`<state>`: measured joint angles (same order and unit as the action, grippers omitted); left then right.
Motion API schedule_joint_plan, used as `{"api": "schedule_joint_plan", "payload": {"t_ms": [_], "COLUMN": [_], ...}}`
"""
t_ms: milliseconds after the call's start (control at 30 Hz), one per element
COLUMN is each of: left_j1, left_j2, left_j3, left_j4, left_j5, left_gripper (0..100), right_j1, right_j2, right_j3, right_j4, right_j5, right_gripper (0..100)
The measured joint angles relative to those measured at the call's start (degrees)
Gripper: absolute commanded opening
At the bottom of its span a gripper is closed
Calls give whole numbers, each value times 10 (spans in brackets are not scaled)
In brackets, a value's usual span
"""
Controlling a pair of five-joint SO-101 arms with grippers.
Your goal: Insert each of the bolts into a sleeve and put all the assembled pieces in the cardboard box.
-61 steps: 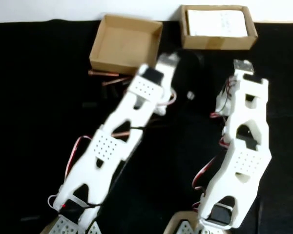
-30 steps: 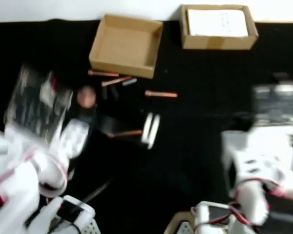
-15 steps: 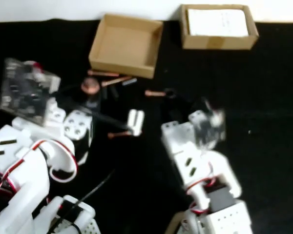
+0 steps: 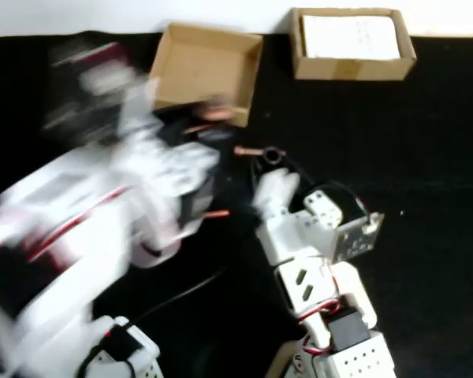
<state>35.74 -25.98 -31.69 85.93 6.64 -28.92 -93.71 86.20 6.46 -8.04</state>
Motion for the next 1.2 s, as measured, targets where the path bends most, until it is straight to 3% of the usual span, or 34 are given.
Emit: {"api": "schedule_joint_plan", "payload": {"t_ms": [233,833,1200], "left_j1": [32,36,-14], "left_j2": [104,156,166], "left_j3": [-26,-28,-12], "left_j4": [0,-5,-6], "left_j5": [0,0,0], "left_gripper": [10,10,10], "right_j1": [-29,-32,-32], "right_j2": [-30,-33,-33], "right_j3": [32,40,30], "right_j4": [0,33,33], "right_j5": [0,0,0], "right_gripper": [22,22,22]}}
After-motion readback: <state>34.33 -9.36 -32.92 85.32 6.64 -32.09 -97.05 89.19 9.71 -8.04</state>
